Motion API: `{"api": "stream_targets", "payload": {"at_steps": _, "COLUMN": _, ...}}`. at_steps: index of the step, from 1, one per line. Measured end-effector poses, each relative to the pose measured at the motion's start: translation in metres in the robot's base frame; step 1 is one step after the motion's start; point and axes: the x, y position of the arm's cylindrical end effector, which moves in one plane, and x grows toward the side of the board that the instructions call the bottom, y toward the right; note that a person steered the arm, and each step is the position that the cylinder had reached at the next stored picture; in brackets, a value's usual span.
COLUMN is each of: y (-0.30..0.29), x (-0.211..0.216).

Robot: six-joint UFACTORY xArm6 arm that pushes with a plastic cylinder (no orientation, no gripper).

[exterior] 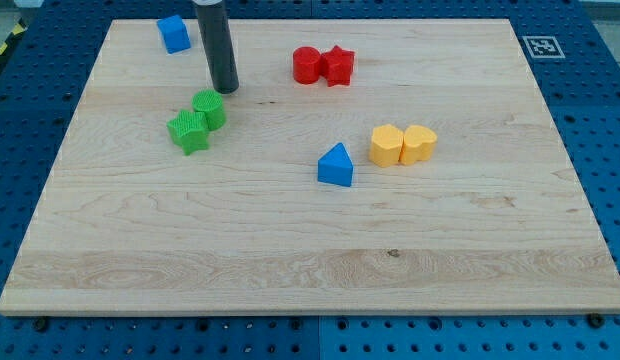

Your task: Point your arm at red circle

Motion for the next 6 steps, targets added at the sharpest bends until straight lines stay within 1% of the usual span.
{"api": "stream_targets", "payload": {"at_steps": 1, "y": 0.0, "x": 0.0}}
{"api": "stream_targets", "payload": {"at_steps": 2, "y": 0.014, "x": -0.004}}
{"api": "stream_targets", "payload": {"at_steps": 3, "y": 0.032, "x": -0.021}}
{"api": "stream_targets", "payload": {"at_steps": 5, "y": 0.068, "x": -0.09}}
{"api": "stream_targets", "payload": {"at_steps": 6, "y": 0.092, "x": -0.082}}
